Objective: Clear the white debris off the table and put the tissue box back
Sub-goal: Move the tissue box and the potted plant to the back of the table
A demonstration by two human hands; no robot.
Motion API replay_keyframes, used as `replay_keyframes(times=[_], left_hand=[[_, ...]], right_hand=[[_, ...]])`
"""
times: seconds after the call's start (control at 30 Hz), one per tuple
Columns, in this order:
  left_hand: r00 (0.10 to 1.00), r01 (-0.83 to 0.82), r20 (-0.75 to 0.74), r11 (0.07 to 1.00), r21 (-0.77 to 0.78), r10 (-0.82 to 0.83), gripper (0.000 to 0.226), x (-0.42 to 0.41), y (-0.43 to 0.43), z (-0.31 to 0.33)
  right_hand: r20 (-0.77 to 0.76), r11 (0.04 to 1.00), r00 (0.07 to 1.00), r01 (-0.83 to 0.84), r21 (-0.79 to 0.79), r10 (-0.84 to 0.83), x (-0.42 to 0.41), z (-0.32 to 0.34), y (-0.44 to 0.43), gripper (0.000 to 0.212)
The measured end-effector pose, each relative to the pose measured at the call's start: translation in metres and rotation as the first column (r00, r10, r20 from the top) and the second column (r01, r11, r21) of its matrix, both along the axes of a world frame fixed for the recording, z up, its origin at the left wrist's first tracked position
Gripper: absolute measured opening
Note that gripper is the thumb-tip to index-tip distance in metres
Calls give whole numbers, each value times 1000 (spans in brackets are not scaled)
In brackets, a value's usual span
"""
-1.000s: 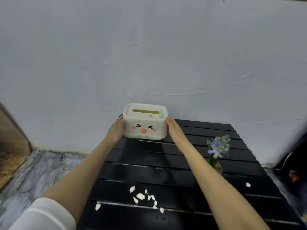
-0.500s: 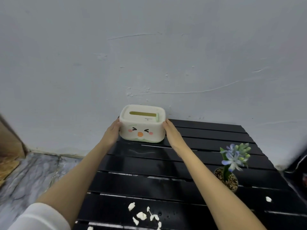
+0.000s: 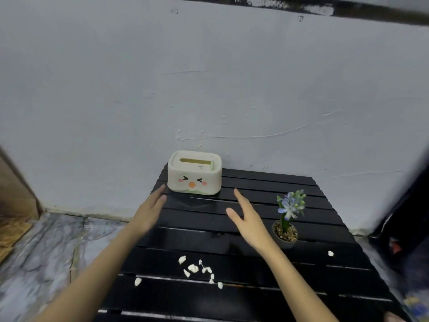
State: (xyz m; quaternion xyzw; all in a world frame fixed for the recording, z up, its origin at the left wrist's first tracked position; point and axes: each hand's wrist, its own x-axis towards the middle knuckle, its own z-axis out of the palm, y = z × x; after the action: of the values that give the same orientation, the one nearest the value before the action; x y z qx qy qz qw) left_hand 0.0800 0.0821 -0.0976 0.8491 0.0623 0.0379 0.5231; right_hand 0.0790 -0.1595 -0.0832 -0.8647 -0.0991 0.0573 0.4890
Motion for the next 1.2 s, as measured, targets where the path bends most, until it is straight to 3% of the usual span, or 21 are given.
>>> replay_keyframes(times=[0.23,0.37,0.47,0.7,0.97,1.2], left_hand=[[984,149,-107,987,64,-142,43,-64,-20,-26],[980,178,-122,970,165,-159,45,-75,-20,-30],[980,178,-125,962,206,-155,45,-77,-16,-30],[991,125,-63,973,192,-115,41,-81,-13,-34],[995,99,-41,978,183,-93,42,-78,-13,-38],[997,80,-17,983,166,-78,42,-74,-10,-48]], right_hand=[[72,993,992,111,-49,-107,-74,-4,-51,64],[175,948,937,314,-50,-302,-82,-17,-75,60],[158,903,896,427,-48,-415,-74,-28,-86,62],[33,913,919,393,-107,-392,-42,-36,-89,78],[108,897,904,425,-119,-414,-20,-33,-89,65],[149,933,929,352,-77,-338,47,-11,-59,65]])
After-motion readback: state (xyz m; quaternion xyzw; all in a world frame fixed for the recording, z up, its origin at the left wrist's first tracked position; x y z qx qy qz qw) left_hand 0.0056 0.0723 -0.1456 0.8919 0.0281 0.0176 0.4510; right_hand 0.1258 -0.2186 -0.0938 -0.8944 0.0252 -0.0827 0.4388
